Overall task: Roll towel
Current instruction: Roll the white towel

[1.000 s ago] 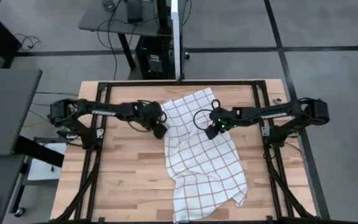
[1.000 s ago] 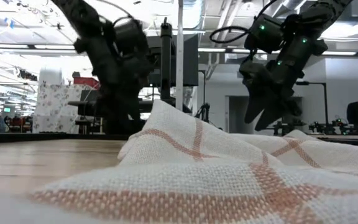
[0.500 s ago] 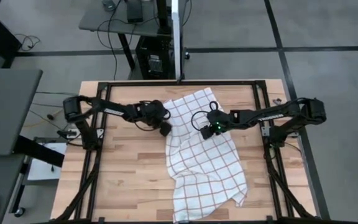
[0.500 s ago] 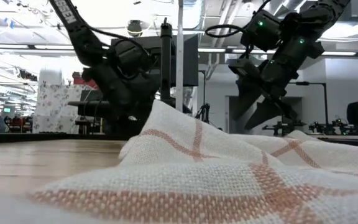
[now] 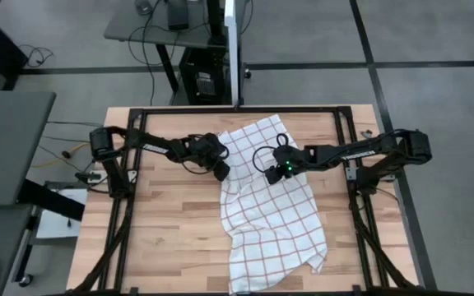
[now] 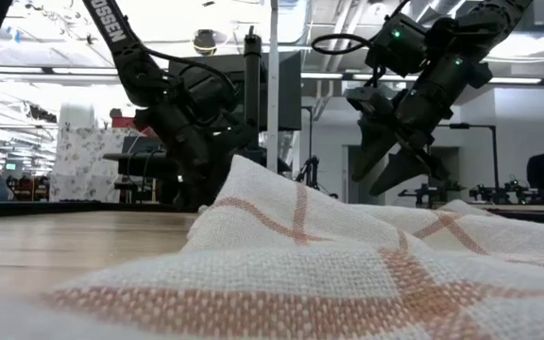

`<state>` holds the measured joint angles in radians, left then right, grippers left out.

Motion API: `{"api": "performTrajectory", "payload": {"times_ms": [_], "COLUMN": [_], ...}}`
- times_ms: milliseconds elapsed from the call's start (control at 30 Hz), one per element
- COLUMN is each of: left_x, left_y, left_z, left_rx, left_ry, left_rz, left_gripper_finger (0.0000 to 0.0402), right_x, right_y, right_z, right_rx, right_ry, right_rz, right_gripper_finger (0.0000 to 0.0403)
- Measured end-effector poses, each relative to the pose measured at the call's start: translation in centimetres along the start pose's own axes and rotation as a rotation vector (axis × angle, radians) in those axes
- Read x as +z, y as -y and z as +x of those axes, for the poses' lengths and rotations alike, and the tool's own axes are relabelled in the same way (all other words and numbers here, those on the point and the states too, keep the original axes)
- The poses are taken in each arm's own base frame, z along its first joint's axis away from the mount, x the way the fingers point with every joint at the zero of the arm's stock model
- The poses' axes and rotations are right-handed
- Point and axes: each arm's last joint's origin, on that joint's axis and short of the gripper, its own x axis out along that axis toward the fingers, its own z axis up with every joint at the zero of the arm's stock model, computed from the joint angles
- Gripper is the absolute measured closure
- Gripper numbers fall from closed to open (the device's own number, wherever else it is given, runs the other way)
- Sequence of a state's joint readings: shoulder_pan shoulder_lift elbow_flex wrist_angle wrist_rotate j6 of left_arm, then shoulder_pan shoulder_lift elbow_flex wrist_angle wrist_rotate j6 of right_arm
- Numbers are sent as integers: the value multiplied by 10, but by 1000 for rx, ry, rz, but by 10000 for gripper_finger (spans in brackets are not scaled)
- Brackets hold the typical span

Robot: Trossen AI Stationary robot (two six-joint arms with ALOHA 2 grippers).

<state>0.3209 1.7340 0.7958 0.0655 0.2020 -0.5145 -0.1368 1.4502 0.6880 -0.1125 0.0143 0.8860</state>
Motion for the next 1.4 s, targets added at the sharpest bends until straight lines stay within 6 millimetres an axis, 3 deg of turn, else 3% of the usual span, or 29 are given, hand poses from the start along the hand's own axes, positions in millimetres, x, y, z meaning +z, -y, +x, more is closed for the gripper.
{"api": "performTrajectory", "payload": {"times_ms": [200,367,633,900,1133,1400], "left_x": [10,7,-14,-29,-17,2], "left_y": [31,45,39,49,44,16], "left_z": [-50,-84,-92,-92,-91,-97], "left_rx": [34,89,210,245,258,232], "left_ry": [35,61,-105,-173,-73,-81], "left_rz": [59,42,-31,-95,-24,1], "left_gripper_finger": [401,401,401,402,390,278], "right_x": [18,38,50,63,64,47], "right_y": [8,36,84,111,106,73], "right_z": [0,11,49,36,12,1], "right_rx": [10,-89,-242,-311,-268,-126], "right_ry": [78,102,22,7,1,-83], "right_rz": [-49,-43,-41,-3,-19,-34], "right_gripper_finger": [223,223,223,223,223,223]}}
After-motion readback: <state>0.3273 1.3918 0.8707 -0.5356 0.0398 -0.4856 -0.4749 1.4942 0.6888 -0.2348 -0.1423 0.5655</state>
